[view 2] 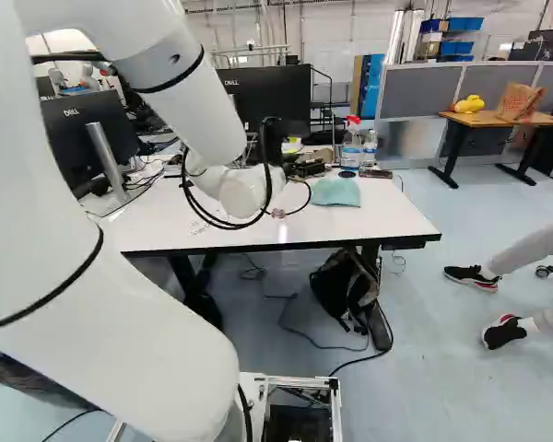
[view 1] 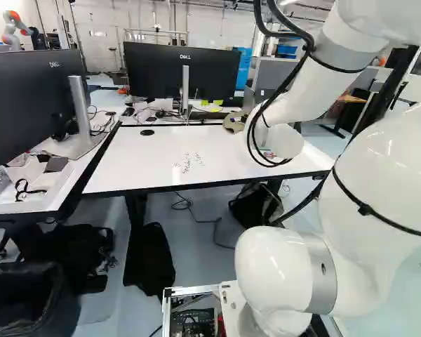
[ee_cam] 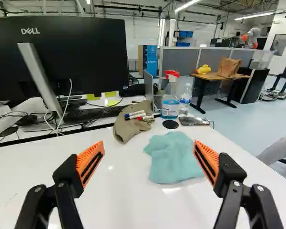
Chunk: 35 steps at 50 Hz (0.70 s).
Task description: Clean the table with the green towel
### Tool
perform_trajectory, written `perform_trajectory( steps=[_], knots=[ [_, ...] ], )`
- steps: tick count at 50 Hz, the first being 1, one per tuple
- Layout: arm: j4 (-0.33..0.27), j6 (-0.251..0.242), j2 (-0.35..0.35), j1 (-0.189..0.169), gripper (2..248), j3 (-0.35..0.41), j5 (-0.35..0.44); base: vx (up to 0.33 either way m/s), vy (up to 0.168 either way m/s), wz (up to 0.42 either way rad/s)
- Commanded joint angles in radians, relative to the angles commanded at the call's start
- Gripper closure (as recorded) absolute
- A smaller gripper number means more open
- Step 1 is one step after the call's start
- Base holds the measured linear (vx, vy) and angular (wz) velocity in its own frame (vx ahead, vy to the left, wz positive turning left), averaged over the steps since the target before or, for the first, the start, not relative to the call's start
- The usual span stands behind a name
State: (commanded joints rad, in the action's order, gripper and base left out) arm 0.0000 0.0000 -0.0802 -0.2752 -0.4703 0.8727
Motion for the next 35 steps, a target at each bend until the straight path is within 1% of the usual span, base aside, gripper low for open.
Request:
perform_trajectory(
  steps=[16,35],
  knots=[
    [0.0,0.0,0.077,-0.037,3,-0.076,0.0,0.0,0.0,0.0],
    [0.0,0.0,0.171,-0.071,3,-0.173,-0.002,0.0,0.0,0.0]
  ],
)
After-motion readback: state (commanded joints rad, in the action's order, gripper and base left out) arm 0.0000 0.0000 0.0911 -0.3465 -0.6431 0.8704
